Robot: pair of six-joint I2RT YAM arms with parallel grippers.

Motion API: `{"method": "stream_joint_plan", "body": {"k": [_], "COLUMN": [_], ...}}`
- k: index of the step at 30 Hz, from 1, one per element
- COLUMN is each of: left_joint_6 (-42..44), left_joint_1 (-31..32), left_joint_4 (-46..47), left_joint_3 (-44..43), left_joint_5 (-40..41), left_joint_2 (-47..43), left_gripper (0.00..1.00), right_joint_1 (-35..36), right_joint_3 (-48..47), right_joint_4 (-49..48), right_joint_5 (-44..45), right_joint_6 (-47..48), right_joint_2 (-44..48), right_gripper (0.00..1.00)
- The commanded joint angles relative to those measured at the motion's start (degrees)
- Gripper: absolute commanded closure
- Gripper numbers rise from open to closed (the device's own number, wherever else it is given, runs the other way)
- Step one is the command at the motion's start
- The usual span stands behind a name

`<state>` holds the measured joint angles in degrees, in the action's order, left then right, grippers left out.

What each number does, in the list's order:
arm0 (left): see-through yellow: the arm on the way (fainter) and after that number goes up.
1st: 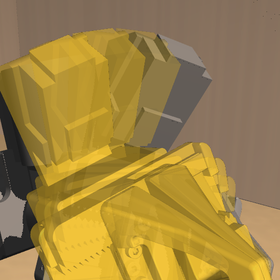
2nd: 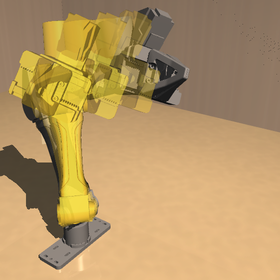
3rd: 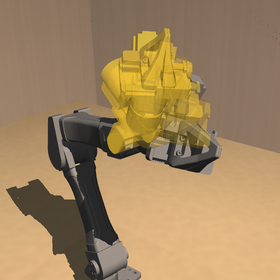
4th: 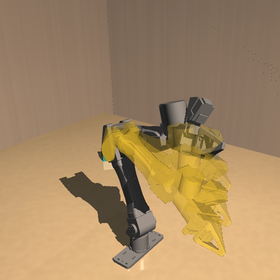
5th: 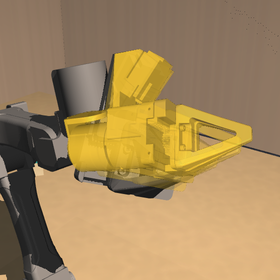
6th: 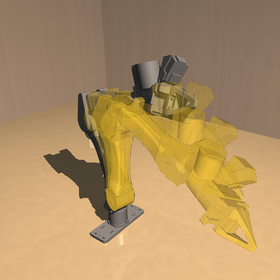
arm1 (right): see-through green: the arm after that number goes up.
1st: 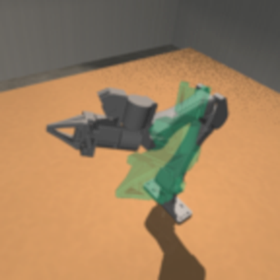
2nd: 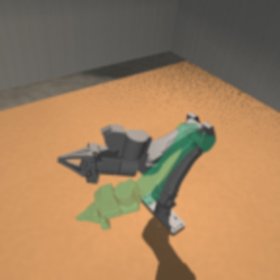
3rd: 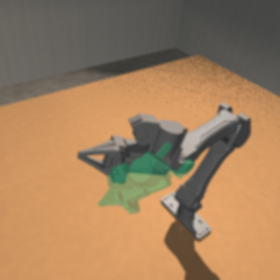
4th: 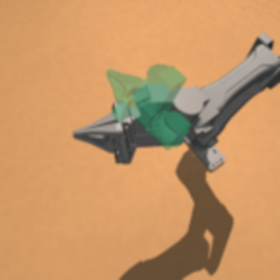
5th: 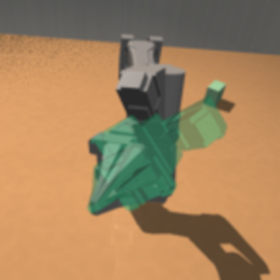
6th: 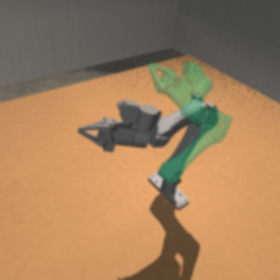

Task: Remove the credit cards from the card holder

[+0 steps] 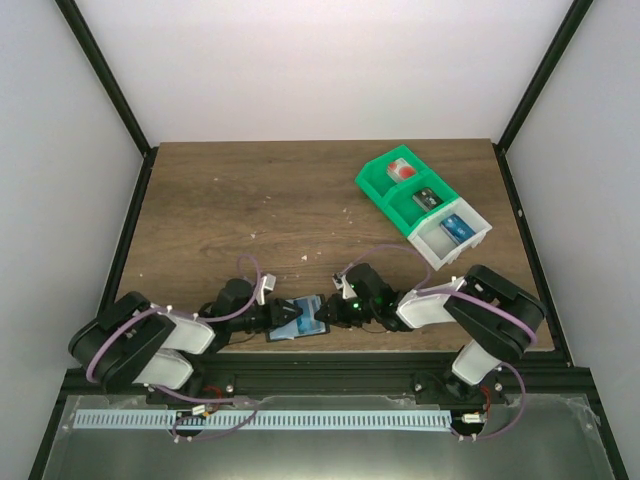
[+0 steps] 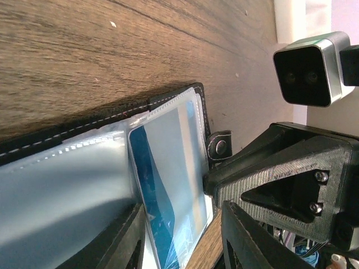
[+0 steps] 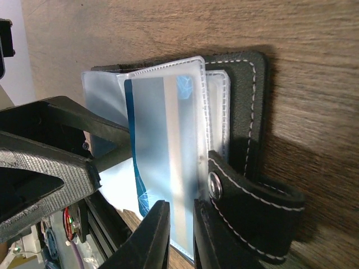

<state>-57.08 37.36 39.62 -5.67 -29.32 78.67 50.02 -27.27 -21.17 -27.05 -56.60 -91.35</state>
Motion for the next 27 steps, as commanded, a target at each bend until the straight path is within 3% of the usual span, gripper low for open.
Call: {"method": "stream_joint_plan", "body": {"k": [1,5,13,27], "left_joint_6": [-0.91,-1.37,-1.05,-2.11], "left_joint_1": [0.90,0.87,0.90,0.80], "left_joint_4": [2.99,5.01,4.87,1.79], "left_joint_3": [-0.31,0.02,-0.33,0.05], "left_joint_5": [0.09,-0.61,-0.94,-2.00], "left_joint_2": [4.15,5.81,5.01,-2.81], "left_gripper": [0.61,0.67,1.00,1.00], "right_joint_1": [1.70,1.81,1.83,1.85], "right_joint_3": [1.07,0.87,0.97,2.06], "right_joint_4": [1.36,1.15,1.39,2.58], "right_joint_5": [-1.05,-0.85,-0.27,1.49], "right_joint_6": [-1.18,-1.24,-1.41,-2.21], "right_joint_2": [-2.63,-3.31,-3.64,-2.53], "right_gripper": [0.86,0.87,0.88,0.88]}}
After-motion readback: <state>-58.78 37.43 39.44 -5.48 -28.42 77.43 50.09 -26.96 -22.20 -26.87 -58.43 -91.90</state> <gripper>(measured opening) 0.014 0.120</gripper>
